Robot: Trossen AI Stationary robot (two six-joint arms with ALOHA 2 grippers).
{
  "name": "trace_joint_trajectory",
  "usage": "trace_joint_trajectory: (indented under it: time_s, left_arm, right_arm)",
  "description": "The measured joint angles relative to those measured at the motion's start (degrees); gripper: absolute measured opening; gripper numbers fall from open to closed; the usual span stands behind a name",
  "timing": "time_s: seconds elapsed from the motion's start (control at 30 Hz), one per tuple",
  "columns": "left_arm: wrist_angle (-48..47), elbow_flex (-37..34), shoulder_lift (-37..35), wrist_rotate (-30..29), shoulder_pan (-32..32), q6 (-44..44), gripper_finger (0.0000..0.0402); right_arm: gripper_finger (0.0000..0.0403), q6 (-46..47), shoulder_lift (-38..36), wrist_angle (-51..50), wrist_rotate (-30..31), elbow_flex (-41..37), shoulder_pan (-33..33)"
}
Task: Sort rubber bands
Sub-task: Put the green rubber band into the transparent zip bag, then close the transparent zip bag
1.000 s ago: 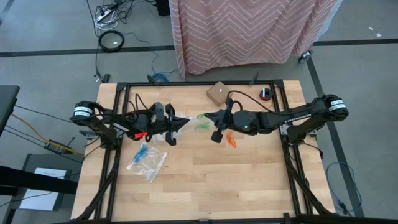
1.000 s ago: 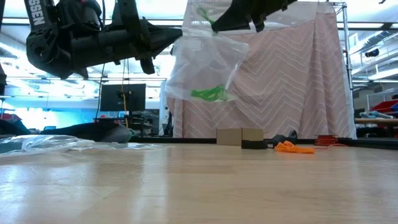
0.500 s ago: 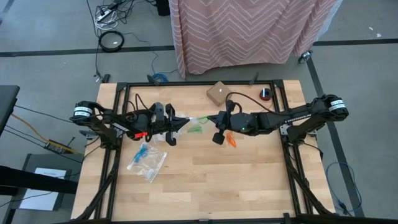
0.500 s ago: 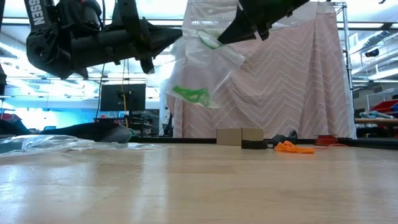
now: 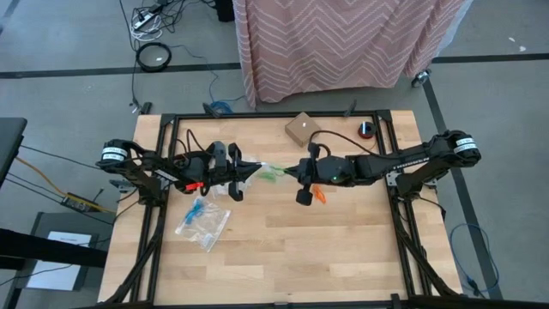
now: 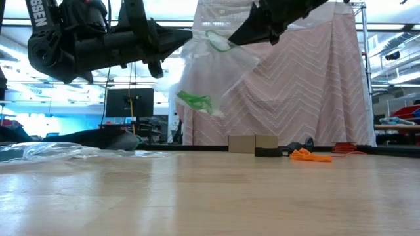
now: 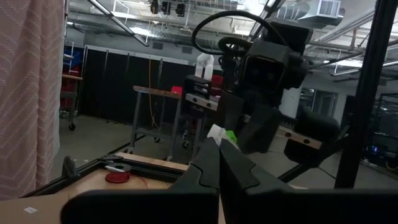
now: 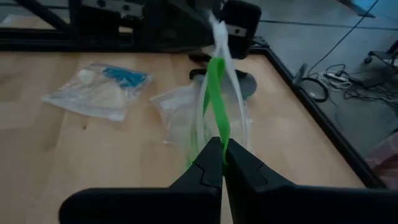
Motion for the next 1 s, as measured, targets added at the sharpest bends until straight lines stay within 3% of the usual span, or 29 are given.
trace_joint_trajectory:
  time_s: [0.67, 1.0]
  left_arm:
    - [-0.1, 0.0, 0.02, -0.01, 0.09, -0.02, 0.0001]
    - [-5.61, 0.0, 0.02, 0.96, 0.44, -4.46, 0.0001]
  right_arm:
    - [0.013, -2.31, -0.04, -4.85, -0.09, 0.05, -0.96]
    - [0.0146, -10.1, -0.21, -2.14, -1.8, 3.96, 1.07]
